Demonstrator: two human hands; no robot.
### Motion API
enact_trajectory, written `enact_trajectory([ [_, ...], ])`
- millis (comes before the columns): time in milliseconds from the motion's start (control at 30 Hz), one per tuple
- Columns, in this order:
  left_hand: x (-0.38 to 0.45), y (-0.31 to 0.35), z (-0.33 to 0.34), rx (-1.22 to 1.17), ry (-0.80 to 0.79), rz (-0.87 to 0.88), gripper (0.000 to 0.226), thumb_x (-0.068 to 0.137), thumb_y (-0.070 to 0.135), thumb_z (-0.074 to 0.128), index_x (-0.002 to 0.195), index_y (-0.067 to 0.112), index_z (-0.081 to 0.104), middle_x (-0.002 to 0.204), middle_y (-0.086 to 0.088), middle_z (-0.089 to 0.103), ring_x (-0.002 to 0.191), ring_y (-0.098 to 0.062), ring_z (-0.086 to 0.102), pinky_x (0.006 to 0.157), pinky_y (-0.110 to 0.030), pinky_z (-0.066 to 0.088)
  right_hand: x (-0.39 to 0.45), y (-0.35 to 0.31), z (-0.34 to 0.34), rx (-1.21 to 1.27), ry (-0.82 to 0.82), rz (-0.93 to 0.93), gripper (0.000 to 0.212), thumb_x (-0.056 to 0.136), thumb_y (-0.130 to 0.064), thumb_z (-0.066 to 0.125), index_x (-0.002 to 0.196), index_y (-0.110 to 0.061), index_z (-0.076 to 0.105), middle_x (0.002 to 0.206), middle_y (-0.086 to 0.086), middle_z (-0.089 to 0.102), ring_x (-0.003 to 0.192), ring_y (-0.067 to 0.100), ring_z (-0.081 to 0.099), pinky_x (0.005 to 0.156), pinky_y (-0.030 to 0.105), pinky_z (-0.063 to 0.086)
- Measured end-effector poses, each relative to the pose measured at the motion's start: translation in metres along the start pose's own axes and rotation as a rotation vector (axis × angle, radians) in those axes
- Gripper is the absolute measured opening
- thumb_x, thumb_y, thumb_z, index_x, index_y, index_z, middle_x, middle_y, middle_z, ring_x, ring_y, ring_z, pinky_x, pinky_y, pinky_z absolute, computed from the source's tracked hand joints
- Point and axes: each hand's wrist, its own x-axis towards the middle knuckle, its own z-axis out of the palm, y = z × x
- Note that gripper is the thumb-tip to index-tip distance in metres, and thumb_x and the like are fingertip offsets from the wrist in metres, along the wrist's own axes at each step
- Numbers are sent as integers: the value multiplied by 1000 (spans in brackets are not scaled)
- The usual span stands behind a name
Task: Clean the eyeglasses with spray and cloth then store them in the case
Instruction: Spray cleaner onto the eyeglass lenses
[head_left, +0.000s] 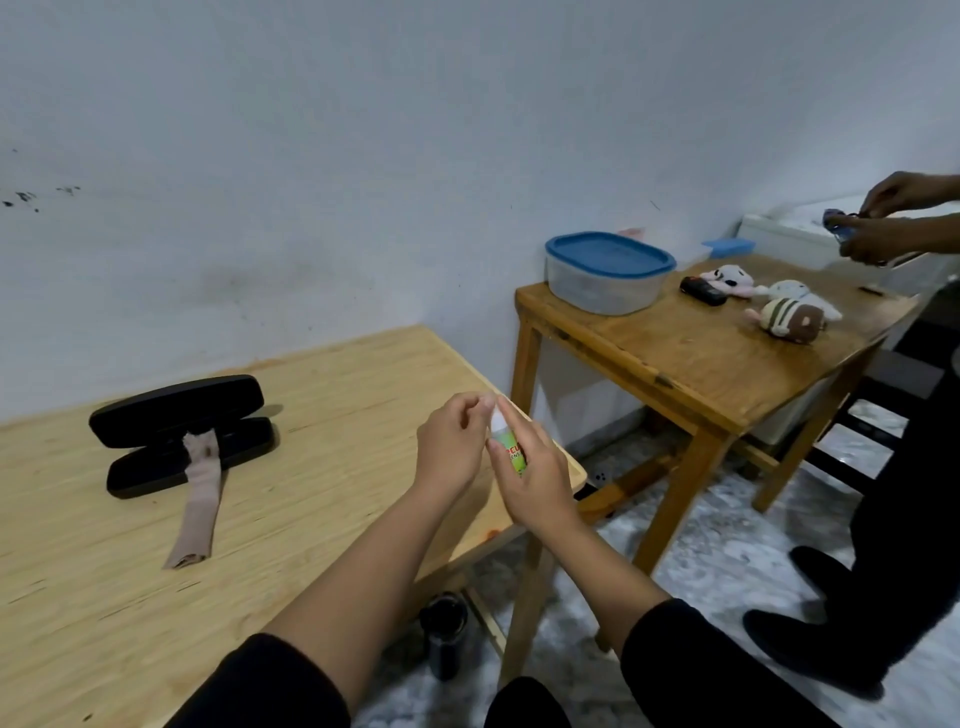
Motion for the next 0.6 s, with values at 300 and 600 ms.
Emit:
enact_trajectory([
  [300, 25, 15, -26, -121, 124, -87, 18, 93, 32, 50, 95, 20, 64, 96, 7, 69, 94, -10, 60, 85, -27, 42, -13, -1, 2, 24, -25, -14, 52, 98, -25, 44, 146, -26, 24, 134, -6, 47, 119, 6, 45, 89, 11, 33],
  [600, -11, -26, 4, 60, 29, -82, 5, 88, 22, 61, 86, 25, 63, 82, 13, 64, 78, -1, 58, 61, -4, 36, -1, -13, -18, 128, 31, 7, 49, 97, -21, 40, 144, -27, 28, 138, -19, 38, 113, 5, 49, 88, 13, 40],
])
